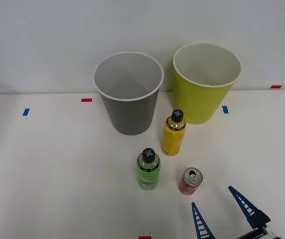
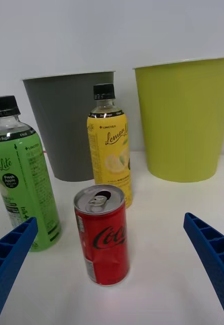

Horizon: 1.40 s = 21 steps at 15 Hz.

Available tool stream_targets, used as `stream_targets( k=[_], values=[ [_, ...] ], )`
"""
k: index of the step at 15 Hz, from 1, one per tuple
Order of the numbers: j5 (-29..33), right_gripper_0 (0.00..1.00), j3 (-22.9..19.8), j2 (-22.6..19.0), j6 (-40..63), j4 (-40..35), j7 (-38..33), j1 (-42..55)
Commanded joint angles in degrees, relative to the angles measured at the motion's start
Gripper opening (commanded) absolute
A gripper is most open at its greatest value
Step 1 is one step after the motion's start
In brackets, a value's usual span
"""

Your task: Put cans in the gray bin, plastic bottles in the light green bin

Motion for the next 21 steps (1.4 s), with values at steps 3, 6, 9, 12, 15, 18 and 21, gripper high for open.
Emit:
stream_targets(
  k=[3,6,9,12,15,18,21],
  values=[
    [-12.96,1.0,4.66,-0.05,1.34,0.0,14.19,-3.48],
    [-18.05,1.0,6.77,-0.05,2.48,0.0,18.49,-5.85],
    [-23.5,1.0,9.59,-0.31,2.57,0.0,22.71,-8.66],
    [-27.02,1.0,10.29,-0.13,4.94,0.0,24.73,-10.86],
    [-28.6,1.0,10.29,-0.05,7.23,0.0,25.17,-12.27],
    [-30.53,1.0,10.55,-0.05,8.46,0.35,25.79,-14.11],
    [-30.8,1.0,11.26,0.83,8.46,2.02,25.96,-16.66]
  ],
)
